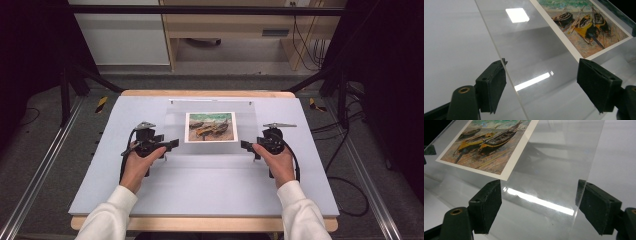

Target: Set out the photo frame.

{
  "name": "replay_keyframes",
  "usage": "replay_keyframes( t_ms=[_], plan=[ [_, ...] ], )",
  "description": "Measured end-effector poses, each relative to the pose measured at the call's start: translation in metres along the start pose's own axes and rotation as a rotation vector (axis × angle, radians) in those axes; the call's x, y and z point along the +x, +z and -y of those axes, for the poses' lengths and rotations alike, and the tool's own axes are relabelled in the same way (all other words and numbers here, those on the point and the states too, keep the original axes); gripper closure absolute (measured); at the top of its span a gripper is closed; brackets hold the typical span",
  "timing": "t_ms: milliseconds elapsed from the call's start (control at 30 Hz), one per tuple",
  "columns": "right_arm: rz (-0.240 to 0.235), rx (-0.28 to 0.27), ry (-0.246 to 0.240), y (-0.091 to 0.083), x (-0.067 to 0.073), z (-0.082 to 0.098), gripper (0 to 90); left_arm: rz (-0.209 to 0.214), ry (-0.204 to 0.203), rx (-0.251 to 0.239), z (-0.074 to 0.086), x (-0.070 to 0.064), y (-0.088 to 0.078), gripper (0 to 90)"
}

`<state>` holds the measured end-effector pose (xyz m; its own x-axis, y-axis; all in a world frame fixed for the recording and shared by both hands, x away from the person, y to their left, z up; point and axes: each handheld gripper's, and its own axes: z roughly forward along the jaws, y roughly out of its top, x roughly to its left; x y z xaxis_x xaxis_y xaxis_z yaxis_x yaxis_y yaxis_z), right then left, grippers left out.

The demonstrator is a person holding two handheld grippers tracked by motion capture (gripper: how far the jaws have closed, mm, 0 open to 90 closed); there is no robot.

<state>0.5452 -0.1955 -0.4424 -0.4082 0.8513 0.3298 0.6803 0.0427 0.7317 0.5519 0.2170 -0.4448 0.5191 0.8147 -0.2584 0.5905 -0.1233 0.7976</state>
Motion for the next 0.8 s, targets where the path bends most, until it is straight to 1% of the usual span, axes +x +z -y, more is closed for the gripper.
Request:
replay_keyframes(
  t_ms=[67,200,267,300,333,500,600,800],
  plan=[
    [0.004,-0.006,-0.008,-0.002,0.002,0.002,21.5,0.0,-0.009,-0.015,0.002,-0.001,-0.002,25.9],
    [0.01,-0.017,-0.035,-0.005,0.004,0.005,21.6,-0.004,-0.006,-0.036,0.006,-0.003,-0.005,27.7],
    [0.012,-0.014,-0.048,-0.007,0.006,0.006,21.7,-0.003,-0.008,-0.044,0.007,-0.003,-0.008,30.5],
    [0.014,-0.012,-0.063,-0.007,0.006,0.006,21.6,-0.002,-0.01,-0.047,0.008,-0.003,-0.009,31.7],
    [0.015,-0.01,-0.065,-0.008,0.007,0.007,21.6,-0.002,-0.01,-0.048,0.008,-0.003,-0.01,32.6],
    [0.018,-0.004,-0.095,-0.012,0.009,0.008,22.1,-0.023,-0.004,-0.058,0.01,-0.008,-0.013,33.7],
    [0.028,-0.01,-0.118,-0.015,0.012,0.011,22.4,-0.032,0.009,-0.063,0.012,-0.012,-0.017,34.3],
    [0.055,-0.002,-0.172,-0.021,0.018,0.016,24.3,-0.039,0.011,-0.087,0.018,-0.015,-0.025,40.4]
  ],
)
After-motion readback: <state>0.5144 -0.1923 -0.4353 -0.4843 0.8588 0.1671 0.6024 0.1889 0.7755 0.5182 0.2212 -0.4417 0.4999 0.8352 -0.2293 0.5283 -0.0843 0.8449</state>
